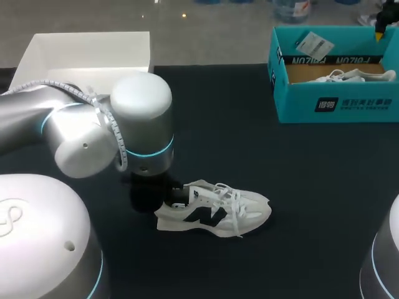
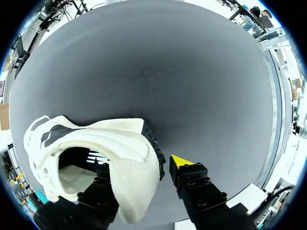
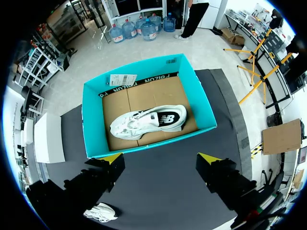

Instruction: Take the shoe out of the shoebox, open the shoe tongue, remove and reinsert the insole, then place the shoe into the shoebox

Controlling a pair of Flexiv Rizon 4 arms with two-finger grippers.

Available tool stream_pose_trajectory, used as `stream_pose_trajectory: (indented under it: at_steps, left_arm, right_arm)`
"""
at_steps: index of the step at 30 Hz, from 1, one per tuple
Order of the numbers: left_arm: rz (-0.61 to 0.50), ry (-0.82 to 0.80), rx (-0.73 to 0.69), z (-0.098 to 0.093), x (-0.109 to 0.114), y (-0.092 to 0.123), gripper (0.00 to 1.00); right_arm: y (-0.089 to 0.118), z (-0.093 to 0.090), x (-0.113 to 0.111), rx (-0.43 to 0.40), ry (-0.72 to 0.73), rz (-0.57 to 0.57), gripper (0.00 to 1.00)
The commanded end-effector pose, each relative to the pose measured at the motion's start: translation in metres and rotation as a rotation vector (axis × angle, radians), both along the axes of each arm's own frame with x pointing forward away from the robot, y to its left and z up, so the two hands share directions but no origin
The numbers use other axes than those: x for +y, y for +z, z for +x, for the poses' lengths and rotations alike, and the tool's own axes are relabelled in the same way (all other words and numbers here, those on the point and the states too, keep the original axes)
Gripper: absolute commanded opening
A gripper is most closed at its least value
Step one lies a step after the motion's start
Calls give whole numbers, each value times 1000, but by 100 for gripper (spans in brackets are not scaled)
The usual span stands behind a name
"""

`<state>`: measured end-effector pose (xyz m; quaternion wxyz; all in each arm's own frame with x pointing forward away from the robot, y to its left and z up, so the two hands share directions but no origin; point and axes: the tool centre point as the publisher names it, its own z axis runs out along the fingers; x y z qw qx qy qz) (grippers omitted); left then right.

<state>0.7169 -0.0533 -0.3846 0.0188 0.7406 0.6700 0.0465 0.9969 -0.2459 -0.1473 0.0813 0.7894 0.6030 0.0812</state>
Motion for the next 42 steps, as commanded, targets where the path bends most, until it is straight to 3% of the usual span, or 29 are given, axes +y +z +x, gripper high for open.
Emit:
stream_pose_trajectory:
  at_steps: [1,5,12,19,22,36,38,42]
  left_arm:
    - [-44,25,5,-5,13,19,100]
    - [-166,106,61,-4,19,38,100]
    - [-525,305,184,1,36,77,100]
    - [-842,487,332,5,56,101,100]
    - [-816,412,323,2,57,107,100]
    - [-816,412,323,2,57,107,100]
    - [-769,553,406,4,62,107,100]
    - [-667,655,524,4,68,115,100]
  right_arm:
    - [0,0,0,0,-1,1,100]
    - [0,0,0,0,-1,1,100]
    - [0,0,0,0,-1,1,100]
    - [0,0,0,0,-1,1,100]
    - [0,0,0,0,-1,1,100]
    - [0,0,0,0,-1,1,100]
    - [0,0,0,0,-1,1,100]
    - [0,0,0,0,-1,1,100]
